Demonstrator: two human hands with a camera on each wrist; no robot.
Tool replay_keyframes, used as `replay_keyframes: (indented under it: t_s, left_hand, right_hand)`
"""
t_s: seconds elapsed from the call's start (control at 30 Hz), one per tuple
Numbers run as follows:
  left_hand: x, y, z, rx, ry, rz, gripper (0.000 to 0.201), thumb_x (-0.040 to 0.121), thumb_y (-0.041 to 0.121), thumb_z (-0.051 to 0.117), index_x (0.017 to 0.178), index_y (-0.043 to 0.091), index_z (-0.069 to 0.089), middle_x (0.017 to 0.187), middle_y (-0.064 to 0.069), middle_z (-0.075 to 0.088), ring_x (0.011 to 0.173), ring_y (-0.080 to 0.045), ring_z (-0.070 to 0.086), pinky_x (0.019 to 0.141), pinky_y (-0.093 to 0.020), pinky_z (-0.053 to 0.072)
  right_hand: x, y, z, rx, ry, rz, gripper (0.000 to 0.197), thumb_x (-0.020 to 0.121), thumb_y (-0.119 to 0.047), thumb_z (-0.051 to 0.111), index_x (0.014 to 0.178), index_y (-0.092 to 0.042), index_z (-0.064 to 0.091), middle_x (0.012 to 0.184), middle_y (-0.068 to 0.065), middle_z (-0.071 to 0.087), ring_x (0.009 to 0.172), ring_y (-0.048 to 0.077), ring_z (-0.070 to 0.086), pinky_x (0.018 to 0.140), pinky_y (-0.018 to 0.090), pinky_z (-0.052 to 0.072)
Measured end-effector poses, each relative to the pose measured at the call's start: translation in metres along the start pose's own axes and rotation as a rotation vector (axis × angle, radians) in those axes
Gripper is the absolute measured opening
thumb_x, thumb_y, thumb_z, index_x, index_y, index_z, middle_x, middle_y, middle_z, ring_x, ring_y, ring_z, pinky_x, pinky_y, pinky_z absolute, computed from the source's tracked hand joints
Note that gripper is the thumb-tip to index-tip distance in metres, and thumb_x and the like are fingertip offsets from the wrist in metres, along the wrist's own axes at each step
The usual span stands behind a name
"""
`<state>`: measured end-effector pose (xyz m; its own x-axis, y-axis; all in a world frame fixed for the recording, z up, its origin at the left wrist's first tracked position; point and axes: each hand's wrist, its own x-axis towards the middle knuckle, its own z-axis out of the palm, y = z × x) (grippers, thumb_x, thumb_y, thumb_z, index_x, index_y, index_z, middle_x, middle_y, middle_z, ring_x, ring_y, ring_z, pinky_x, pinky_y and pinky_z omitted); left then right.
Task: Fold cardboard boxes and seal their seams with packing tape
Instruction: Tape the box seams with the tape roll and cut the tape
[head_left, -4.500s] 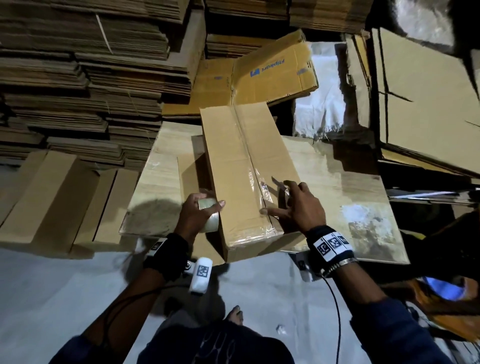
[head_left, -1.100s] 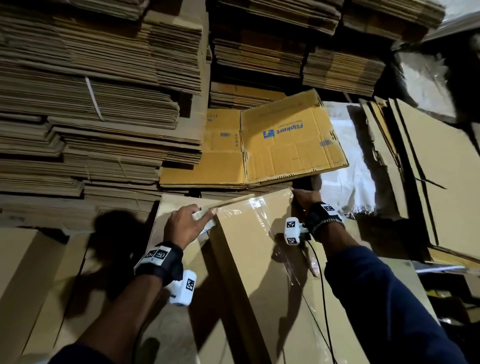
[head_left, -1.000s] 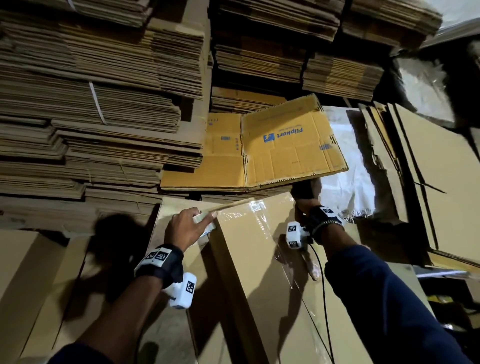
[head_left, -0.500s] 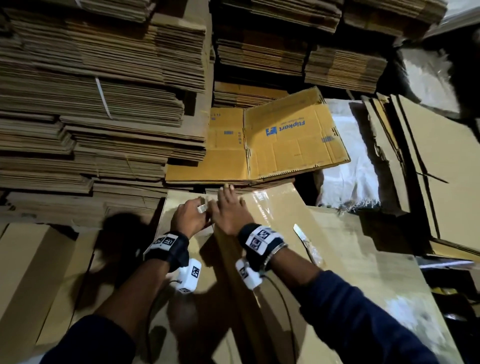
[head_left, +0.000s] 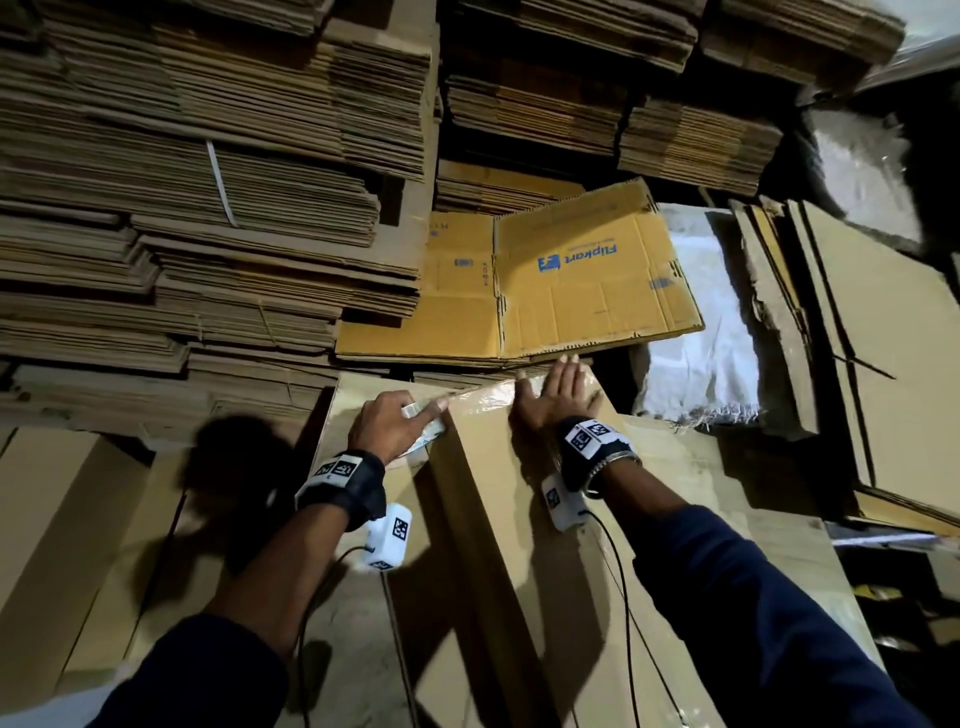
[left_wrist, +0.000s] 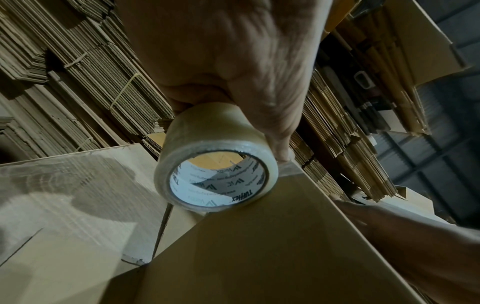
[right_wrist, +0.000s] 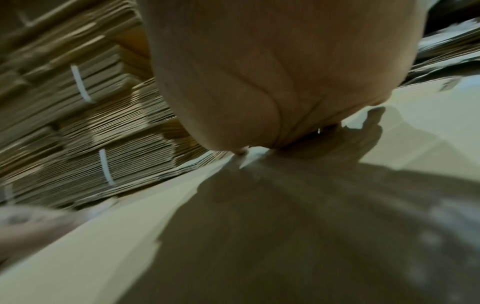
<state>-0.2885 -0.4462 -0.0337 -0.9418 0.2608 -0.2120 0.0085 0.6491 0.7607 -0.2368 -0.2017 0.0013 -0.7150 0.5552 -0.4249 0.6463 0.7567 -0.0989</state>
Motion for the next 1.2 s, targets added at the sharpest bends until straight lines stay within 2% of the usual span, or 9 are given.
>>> replay_keyframes:
  t_s: [0.17,0.4,0.57,0.67,0.77,0.87,1.0,1.07,1.2]
  left_hand:
    - [0.001,-0.002,0.002,-0.01,-0.002,-0.005,0.062,0.086,0.074,0.065,0.064,0.021,0.044,0.066,0.0,0.047,0.074,-0.03,0.053,0.063,-0.034,0.035]
    - [-0.002,-0.001,0.003,-0.028,0.022,-0.005,0.067,0.085,0.076,0.064,0.063,0.017,0.044,0.06,0.0,0.046,0.065,-0.027,0.049,0.057,-0.033,0.032]
    - [-0.001,-0.004,0.008,-0.017,0.028,-0.06,0.067,0.082,0.083,0.061,0.076,0.016,0.057,0.077,-0.006,0.062,0.079,-0.032,0.06,0.065,-0.035,0.041]
    - [0.003,-0.006,0.012,-0.003,0.012,-0.081,0.069,0.08,0.086,0.059,0.096,0.019,0.067,0.103,-0.012,0.072,0.095,-0.035,0.064,0.072,-0.034,0.044]
    - [0.004,-0.004,0.013,0.005,0.015,-0.092,0.071,0.082,0.084,0.06,0.109,0.018,0.071,0.11,-0.011,0.072,0.102,-0.035,0.065,0.078,-0.035,0.048]
    - [0.005,-0.003,0.013,0.021,0.004,-0.091,0.066,0.084,0.082,0.06,0.094,0.017,0.068,0.092,-0.007,0.07,0.09,-0.034,0.064,0.074,-0.037,0.05]
    - [0.003,0.0,0.011,0.007,-0.011,-0.094,0.065,0.086,0.079,0.06,0.074,0.015,0.057,0.066,-0.002,0.056,0.069,-0.027,0.056,0.06,-0.034,0.039]
    - [0.004,0.0,0.011,0.002,-0.017,-0.088,0.059,0.088,0.075,0.063,0.071,0.018,0.055,0.064,0.0,0.054,0.069,-0.027,0.056,0.06,-0.033,0.038]
    - [0.007,-0.002,0.013,0.052,-0.059,-0.08,0.028,0.092,0.05,0.071,0.083,0.024,0.066,0.086,-0.004,0.071,0.087,-0.031,0.066,0.069,-0.032,0.047]
  right_hand:
    - [0.022,0.015,-0.014,0.065,0.017,0.054,0.092,0.098,-0.075,0.005,0.164,-0.012,-0.01,0.171,0.004,-0.023,0.158,0.02,-0.019,0.124,0.06,-0.008]
    - [0.051,0.033,-0.036,0.079,0.023,0.031,0.07,0.11,-0.052,0.028,0.158,-0.001,0.03,0.156,0.031,0.034,0.145,0.046,0.035,0.117,0.053,0.031]
    - [0.06,0.034,-0.051,-0.063,-0.024,-0.019,0.076,0.105,-0.059,0.031,0.121,0.006,0.066,0.13,0.031,0.062,0.118,0.044,0.061,0.095,0.043,0.048]
    - [0.063,0.03,-0.05,-0.145,-0.038,-0.067,0.069,0.095,-0.059,0.029,0.11,-0.003,0.067,0.129,0.027,0.063,0.117,0.042,0.06,0.098,0.046,0.047]
    - [0.05,0.008,-0.042,-0.305,-0.047,-0.081,0.071,0.093,-0.059,0.022,0.12,-0.008,0.063,0.142,0.024,0.057,0.137,0.043,0.045,0.115,0.065,0.027]
    - [0.027,-0.024,-0.027,-0.383,-0.071,-0.177,0.07,0.101,-0.054,0.02,0.128,-0.007,0.063,0.156,0.016,0.048,0.155,0.039,0.023,0.118,0.076,0.003]
    - [0.01,-0.054,-0.006,-0.341,-0.126,-0.241,0.074,0.103,-0.058,0.015,0.111,-0.009,0.069,0.161,0.014,0.042,0.159,0.036,0.006,0.121,0.073,0.0]
    - [-0.002,-0.07,-0.002,-0.31,-0.174,-0.269,0.073,0.104,-0.059,0.016,0.105,-0.011,0.071,0.162,0.013,0.04,0.159,0.036,0.004,0.12,0.073,-0.001]
    - [-0.017,-0.098,0.005,-0.193,-0.266,-0.365,0.053,0.109,-0.049,0.025,0.135,-0.019,0.06,0.162,0.008,0.041,0.158,0.039,0.012,0.118,0.074,-0.002]
